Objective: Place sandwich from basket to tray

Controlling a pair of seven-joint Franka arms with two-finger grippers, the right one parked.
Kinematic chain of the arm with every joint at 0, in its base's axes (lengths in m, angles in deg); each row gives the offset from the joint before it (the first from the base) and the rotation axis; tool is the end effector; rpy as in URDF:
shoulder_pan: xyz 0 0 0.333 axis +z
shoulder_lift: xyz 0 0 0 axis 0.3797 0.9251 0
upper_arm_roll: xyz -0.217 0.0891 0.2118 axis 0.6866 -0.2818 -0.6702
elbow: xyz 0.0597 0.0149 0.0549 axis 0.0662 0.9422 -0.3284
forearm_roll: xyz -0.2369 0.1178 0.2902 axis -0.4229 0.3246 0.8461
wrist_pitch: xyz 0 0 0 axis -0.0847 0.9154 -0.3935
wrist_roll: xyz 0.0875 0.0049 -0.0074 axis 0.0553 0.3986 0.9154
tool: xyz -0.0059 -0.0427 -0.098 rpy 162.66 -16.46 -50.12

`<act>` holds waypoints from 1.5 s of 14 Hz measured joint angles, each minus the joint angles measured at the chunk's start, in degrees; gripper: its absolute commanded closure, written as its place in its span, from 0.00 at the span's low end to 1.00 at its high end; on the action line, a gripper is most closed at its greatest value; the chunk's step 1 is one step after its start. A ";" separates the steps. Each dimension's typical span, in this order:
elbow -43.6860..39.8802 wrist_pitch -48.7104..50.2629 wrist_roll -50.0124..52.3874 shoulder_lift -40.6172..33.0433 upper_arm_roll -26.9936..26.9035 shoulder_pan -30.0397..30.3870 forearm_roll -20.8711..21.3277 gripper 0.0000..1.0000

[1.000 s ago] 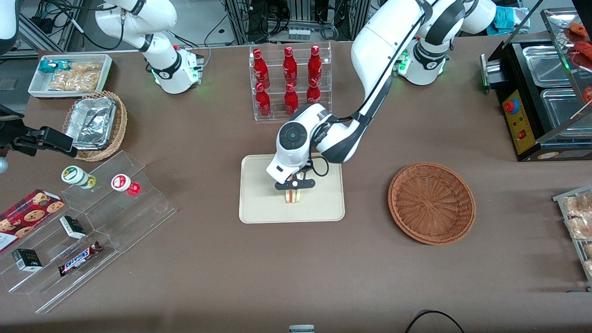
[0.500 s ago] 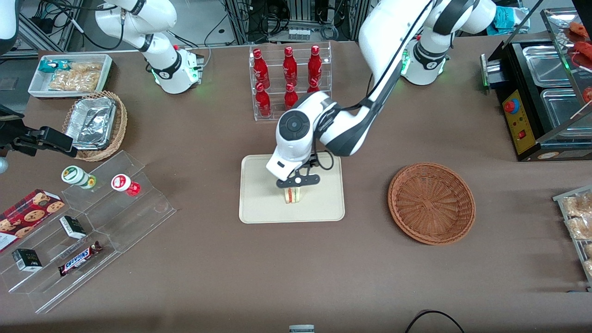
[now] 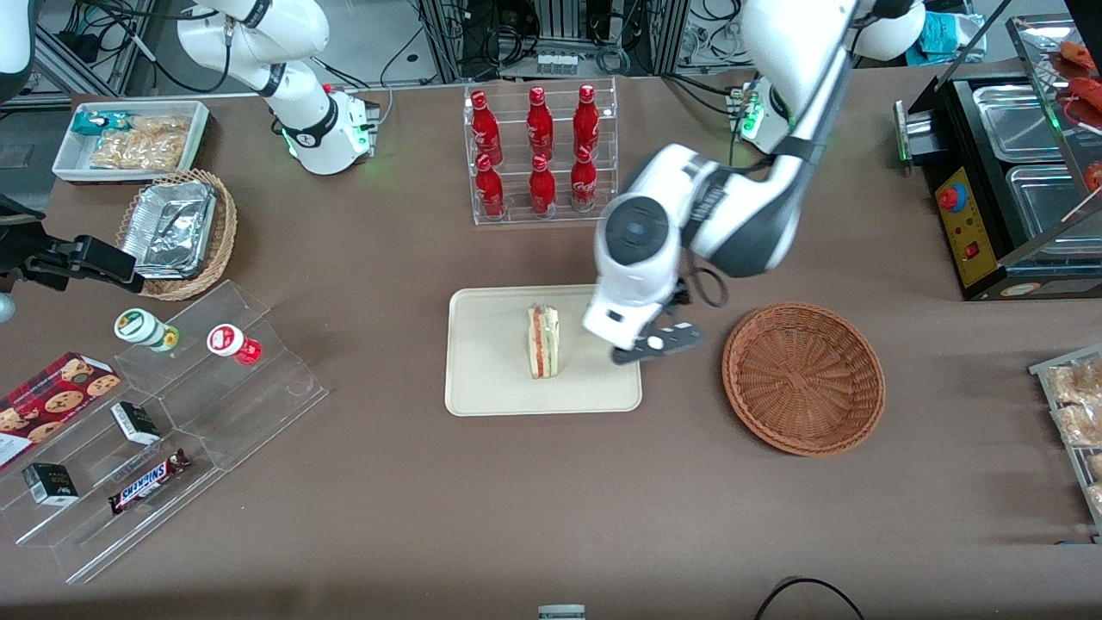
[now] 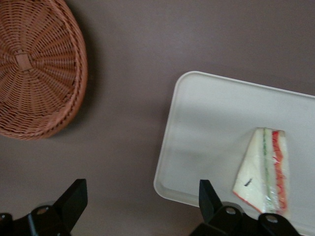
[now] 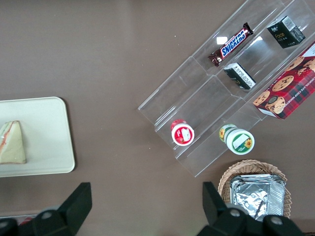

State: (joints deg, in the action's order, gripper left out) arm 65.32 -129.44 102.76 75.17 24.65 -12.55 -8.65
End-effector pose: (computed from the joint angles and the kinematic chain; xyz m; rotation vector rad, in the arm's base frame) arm 0.5632 -0.3711 0.3954 -2.9885 -0.3216 0.1719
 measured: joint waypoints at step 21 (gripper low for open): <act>14.40 11.22 -33.31 -28.08 13.76 39.74 -0.06 0.00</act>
State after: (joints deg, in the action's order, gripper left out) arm 79.72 -118.22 69.44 47.09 38.41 27.19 -8.71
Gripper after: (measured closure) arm 0.000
